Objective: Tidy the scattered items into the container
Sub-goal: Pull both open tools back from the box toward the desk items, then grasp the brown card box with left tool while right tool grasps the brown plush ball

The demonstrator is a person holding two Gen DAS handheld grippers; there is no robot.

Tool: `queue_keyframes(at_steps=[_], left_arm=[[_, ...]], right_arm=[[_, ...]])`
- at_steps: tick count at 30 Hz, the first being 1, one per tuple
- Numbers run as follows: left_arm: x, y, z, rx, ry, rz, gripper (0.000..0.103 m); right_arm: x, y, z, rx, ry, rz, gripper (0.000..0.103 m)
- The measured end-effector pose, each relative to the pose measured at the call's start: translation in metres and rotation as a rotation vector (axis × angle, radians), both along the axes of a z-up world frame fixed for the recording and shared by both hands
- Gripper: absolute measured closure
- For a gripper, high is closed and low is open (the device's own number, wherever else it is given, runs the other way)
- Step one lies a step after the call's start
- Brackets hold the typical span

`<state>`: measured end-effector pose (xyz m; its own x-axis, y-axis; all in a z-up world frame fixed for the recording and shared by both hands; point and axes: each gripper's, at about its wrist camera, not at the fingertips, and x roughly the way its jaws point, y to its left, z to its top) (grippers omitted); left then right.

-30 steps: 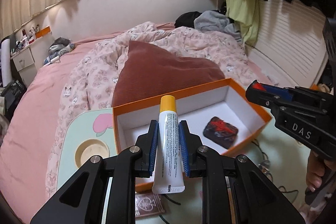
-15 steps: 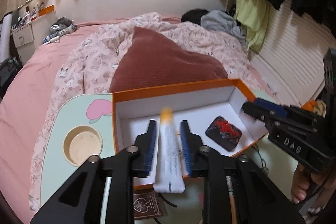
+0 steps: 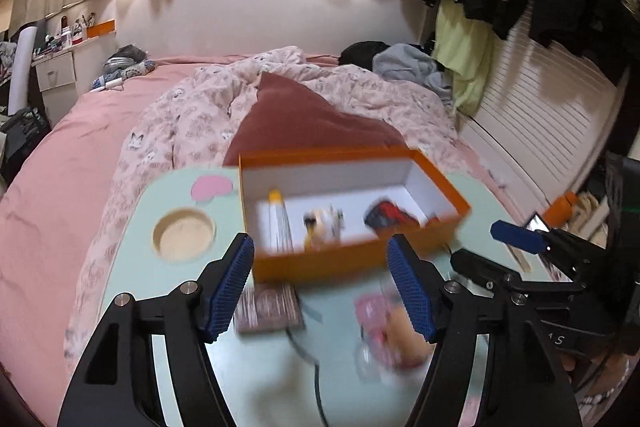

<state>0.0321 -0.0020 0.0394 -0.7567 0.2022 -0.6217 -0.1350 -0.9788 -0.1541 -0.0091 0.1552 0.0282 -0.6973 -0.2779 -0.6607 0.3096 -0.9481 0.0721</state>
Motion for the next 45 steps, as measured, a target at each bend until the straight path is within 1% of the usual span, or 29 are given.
queue_keyframes(at_steps=[2,4,5,7,9,11,13,15,16,19,21,25,27,29,32,34,36,38,39,40,41,42,44,45], left_arm=[[0.022,0.004,-0.012,-0.048,-0.021,-0.012,0.034],[0.039,0.007,-0.027,-0.106,-0.063,-0.001,0.034],[0.045,0.007,-0.034,-0.118,-0.079,0.008,0.034],[0.058,0.005,-0.05,-0.104,-0.111,0.018,0.034],[0.062,0.002,-0.062,-0.074,-0.137,0.022,0.034],[0.059,0.001,-0.07,-0.083,-0.152,0.037,0.034],[0.052,-0.001,-0.078,-0.102,-0.17,0.07,0.034],[0.048,-0.003,-0.089,-0.078,-0.206,0.057,0.032],[0.049,-0.002,-0.091,-0.074,-0.192,0.051,0.031],[0.051,-0.002,-0.091,-0.069,-0.189,0.047,0.031],[0.051,-0.004,-0.09,-0.056,-0.188,0.046,0.031],[0.048,-0.019,-0.086,0.063,-0.185,0.019,0.031],[0.042,-0.027,-0.08,0.079,-0.163,0.054,0.031],[0.031,-0.031,-0.073,0.057,-0.146,0.087,0.031],[0.006,-0.027,-0.069,0.004,-0.149,0.094,0.031],[-0.011,-0.02,-0.073,-0.035,-0.157,0.091,0.031],[-0.026,-0.014,-0.081,-0.07,-0.186,0.086,0.031],[-0.035,-0.01,-0.089,-0.08,-0.203,0.084,0.031],[-0.039,-0.01,-0.093,-0.077,-0.215,0.075,0.033],[-0.041,-0.01,-0.097,-0.076,-0.224,0.071,0.045],[-0.04,-0.009,-0.096,-0.096,-0.209,0.082,0.047],[-0.037,-0.009,-0.094,-0.101,-0.203,0.082,0.047],[-0.027,-0.01,-0.09,-0.083,-0.176,0.067,0.047],[-0.021,-0.01,-0.086,-0.086,-0.156,0.071,0.047]], right_arm=[[0.021,0.004,-0.014,0.0,-0.045,0.003,0.032],[0.038,0.008,-0.03,-0.022,-0.072,0.002,0.032],[0.045,0.009,-0.039,-0.02,-0.089,0.003,0.032],[0.056,0.008,-0.051,0.013,-0.102,-0.012,0.032],[0.065,0.005,-0.058,0.077,-0.086,-0.042,0.032],[0.068,0.001,-0.061,0.109,-0.08,-0.041,0.032],[0.064,-0.001,-0.067,0.111,-0.105,-0.037,0.032],[0.059,-0.002,-0.078,0.121,-0.155,-0.04,0.032],[0.058,-0.001,-0.08,0.122,-0.161,-0.039,0.031],[0.058,0.0,-0.082,0.126,-0.168,-0.033,0.027],[0.059,0.0,-0.084,0.125,-0.172,-0.022,0.022],[0.06,0.0,-0.083,0.124,-0.172,-0.021,0.022],[0.061,0.0,-0.083,0.124,-0.172,-0.02,0.022],[0.061,-0.001,-0.082,0.123,-0.172,-0.019,0.021],[0.062,-0.001,-0.082,0.115,-0.172,-0.016,0.02],[0.062,-0.001,-0.081,0.11,-0.172,-0.016,0.02],[0.062,-0.001,-0.081,0.108,-0.172,-0.015,0.02],[0.062,-0.001,-0.081,0.107,-0.173,-0.016,0.02],[0.062,-0.001,-0.08,0.106,-0.173,-0.016,0.02],[0.062,0.0,-0.08,0.103,-0.173,-0.016,0.02],[0.062,0.0,-0.08,0.099,-0.173,-0.016,0.02],[0.062,0.0,-0.08,0.094,-0.173,-0.016,0.02],[0.062,0.002,-0.079,0.078,-0.171,-0.015,0.02],[0.062,0.003,-0.079,0.069,-0.171,-0.015,0.02]])
